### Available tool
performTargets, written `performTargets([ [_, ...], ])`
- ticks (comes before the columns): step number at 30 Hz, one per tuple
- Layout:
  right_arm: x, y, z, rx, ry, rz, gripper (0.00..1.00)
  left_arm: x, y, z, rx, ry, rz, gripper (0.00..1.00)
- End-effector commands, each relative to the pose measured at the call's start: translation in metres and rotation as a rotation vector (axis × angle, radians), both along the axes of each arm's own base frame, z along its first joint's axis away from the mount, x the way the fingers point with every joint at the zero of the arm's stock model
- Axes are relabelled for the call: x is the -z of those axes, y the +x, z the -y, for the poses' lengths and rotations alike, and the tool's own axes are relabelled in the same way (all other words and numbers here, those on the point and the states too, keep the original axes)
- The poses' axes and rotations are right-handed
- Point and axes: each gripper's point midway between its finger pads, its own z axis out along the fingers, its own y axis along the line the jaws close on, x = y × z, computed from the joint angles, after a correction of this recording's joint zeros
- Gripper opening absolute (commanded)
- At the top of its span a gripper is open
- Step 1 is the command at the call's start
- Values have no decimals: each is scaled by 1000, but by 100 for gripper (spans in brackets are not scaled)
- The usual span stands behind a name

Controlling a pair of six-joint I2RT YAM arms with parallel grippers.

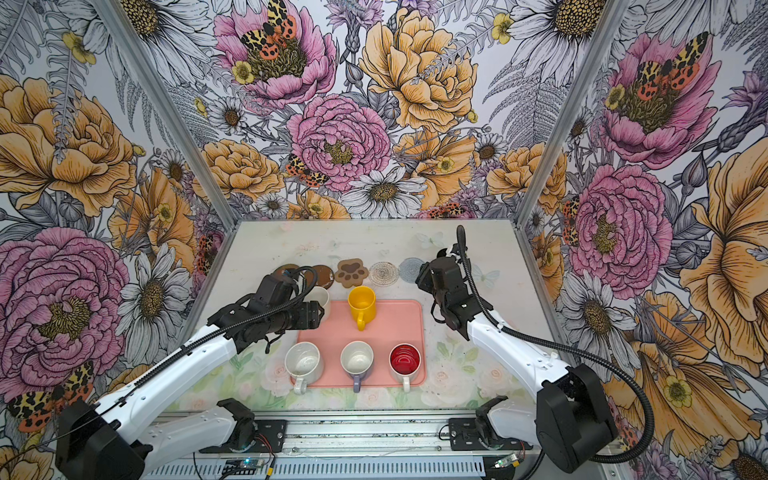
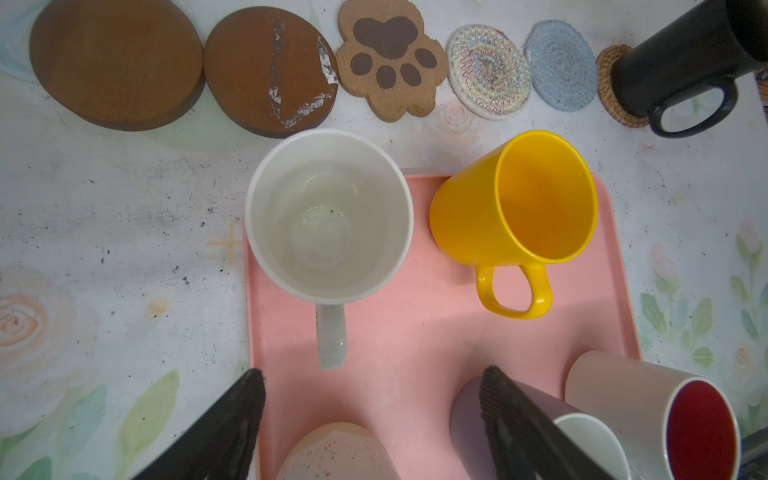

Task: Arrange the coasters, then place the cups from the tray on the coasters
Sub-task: 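Move the left gripper over the white mug on the tray and lower it, then close the left gripper on the white mug rim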

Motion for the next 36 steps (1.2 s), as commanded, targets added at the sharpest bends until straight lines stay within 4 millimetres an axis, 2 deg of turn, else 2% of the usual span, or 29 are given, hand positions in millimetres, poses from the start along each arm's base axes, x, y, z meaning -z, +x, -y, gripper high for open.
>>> performTargets([
  [1,2,4,-1,-1,21,8,63,9,-2,1,-9,10,-31,83],
  [11,4,4,0,2,29,3,63,26,4,-8,-64,74,-61,82],
  [21,7,6,-2,-4,35,0,63,39,11,-15,-119,127,-85,75],
  [36,9,7,-2,-12,45,0,61,58,19,-11,-138,148,-124,63],
])
